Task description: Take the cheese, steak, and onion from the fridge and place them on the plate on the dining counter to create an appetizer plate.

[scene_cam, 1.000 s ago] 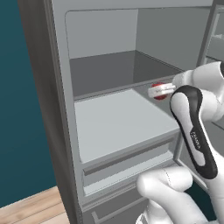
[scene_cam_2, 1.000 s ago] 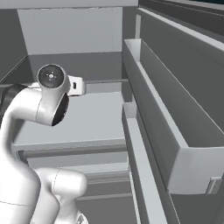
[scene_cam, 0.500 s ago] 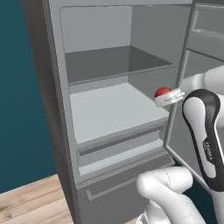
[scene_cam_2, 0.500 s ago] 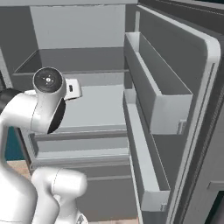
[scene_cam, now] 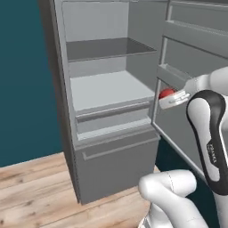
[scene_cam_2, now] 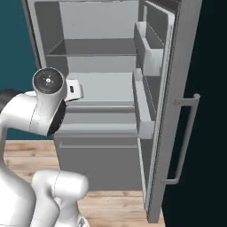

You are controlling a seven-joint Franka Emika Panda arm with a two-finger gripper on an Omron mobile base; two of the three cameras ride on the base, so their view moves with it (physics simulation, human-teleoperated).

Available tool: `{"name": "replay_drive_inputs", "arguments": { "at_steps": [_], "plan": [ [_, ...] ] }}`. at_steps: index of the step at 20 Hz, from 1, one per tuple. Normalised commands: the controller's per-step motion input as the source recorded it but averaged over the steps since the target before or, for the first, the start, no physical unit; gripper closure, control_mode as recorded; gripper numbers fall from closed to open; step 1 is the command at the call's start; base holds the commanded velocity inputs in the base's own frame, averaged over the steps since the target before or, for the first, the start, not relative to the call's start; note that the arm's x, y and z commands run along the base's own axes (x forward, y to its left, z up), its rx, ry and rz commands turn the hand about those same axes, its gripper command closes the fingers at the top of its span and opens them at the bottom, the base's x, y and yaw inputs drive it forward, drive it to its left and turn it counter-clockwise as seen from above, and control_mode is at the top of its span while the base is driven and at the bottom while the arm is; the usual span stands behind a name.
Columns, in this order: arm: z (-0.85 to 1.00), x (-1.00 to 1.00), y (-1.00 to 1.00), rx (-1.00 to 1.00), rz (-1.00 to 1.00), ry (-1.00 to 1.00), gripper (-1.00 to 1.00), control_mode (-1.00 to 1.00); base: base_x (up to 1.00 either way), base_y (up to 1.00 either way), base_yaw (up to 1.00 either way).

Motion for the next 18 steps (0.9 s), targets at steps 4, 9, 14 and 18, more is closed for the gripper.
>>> {"name": "replay_drive_inputs", "arguments": {
  "at_steps": [4,9,14,18],
  "plan": [
    [0.00,0.00,0.00,0.00,0.00,0.00,1.00,1.00,-0.99,0.00,0.63],
    [0.00,0.00,0.00,0.00,0.00,0.00,1.00,1.00,-0.89,0.00,0.71],
    [0.00,0.00,0.00,0.00,0.00,0.00,1.00,1.00,-0.86,0.05,0.71],
    [0.00,0.00,0.00,0.00,0.00,0.00,1.00,1.00,-0.91,0.21,0.68]
  ]
}}
